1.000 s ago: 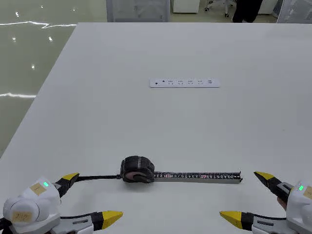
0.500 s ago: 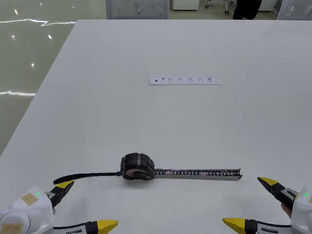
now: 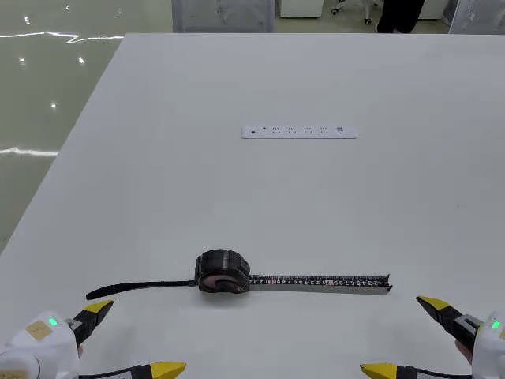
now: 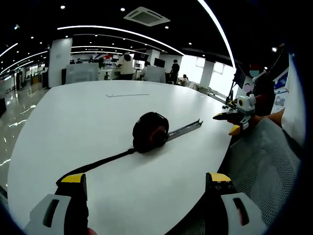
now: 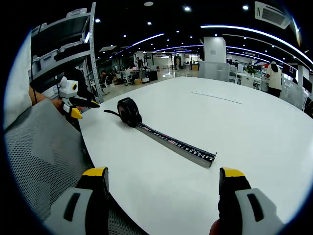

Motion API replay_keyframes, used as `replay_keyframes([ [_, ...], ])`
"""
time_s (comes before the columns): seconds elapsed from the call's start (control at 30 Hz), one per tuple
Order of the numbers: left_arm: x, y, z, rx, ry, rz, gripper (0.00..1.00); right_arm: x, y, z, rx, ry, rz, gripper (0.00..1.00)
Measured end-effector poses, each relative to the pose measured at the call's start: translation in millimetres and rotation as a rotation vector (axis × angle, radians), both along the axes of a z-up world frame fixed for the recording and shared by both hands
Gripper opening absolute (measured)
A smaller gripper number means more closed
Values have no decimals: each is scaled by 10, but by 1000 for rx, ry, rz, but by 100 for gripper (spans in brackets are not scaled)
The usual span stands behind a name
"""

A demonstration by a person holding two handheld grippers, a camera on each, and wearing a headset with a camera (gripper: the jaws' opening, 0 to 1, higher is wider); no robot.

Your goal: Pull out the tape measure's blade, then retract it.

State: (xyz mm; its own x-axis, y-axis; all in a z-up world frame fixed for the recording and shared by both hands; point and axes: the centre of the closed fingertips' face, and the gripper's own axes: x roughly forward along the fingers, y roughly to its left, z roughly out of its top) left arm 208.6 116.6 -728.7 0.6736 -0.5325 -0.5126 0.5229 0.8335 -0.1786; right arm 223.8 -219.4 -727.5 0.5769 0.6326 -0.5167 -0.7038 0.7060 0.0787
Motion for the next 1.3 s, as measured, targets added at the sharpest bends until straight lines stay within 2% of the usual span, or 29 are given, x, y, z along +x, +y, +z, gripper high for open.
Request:
replay_keyframes([
  [0.63, -2, -35, 1, -14, 16, 2, 95, -9, 26, -7, -9, 0, 10, 89],
  [1.0, 129, -132, 144, -35, 15, -11, 96, -9, 72, 1, -6, 3, 24, 89],
  [1.3, 213, -256, 207, -21, 28, -43, 96, 24, 80, 15, -6, -2, 24, 89],
])
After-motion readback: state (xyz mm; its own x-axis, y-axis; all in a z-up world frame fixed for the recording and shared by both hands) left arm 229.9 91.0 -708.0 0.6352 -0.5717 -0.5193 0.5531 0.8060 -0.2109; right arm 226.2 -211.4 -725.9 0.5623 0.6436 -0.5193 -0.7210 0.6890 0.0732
